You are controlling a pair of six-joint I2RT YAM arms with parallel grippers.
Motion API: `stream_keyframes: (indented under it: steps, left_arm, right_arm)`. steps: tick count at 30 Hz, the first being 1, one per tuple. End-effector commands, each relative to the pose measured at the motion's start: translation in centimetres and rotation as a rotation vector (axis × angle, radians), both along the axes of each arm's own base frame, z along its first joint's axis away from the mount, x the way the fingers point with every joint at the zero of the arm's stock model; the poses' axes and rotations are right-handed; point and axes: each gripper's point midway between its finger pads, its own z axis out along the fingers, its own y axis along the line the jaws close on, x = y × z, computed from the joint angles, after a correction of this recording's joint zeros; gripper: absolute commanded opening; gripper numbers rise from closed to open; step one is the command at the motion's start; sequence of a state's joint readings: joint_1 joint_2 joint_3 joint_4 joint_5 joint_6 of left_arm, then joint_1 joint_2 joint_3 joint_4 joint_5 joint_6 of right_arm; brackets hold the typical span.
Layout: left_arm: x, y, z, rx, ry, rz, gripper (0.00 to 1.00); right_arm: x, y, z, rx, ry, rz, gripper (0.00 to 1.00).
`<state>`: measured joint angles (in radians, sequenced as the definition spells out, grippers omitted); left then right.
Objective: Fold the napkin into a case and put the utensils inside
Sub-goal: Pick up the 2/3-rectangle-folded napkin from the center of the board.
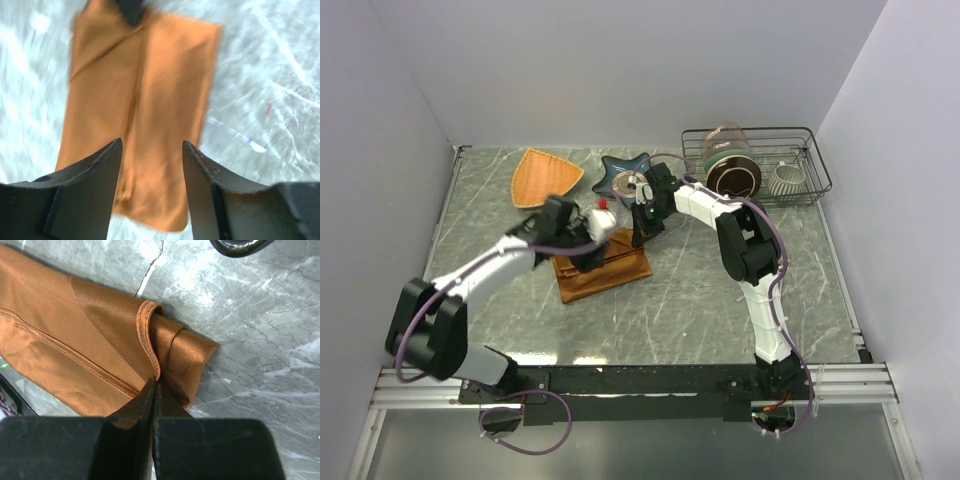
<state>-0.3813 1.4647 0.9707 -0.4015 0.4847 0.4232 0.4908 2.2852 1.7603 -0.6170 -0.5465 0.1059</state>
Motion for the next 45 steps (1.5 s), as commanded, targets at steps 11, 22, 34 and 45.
stream_keyframes:
  steps: [11, 22, 34, 45]
  left_arm:
    - [-2.8, -5.0, -5.2, 0.274, -0.412, -0.088, 0.48]
    - [-3.4, -4.8, -10.1, 0.421, -0.384, -0.18, 0.34]
    - [-6.0, -4.6, -6.1, 0.18, -0.039, -0.224, 0.01]
    - [-4.5, -5.2, -2.7, -0.046, 0.262, -0.228, 0.01]
  right_arm:
    - [0.2, -1.8, -2.2, -0.094, -0.017, -0.03, 0.0]
    - [0.2, -2.0, -2.3, -0.101, -0.023, -0.029, 0.0]
    - [-1.6, -2.1, -1.4, -0.091, -0.026, 0.005, 0.0]
    - [-1.1, -2.0, -1.3, -0.09, -0.041, 0.024, 0.0]
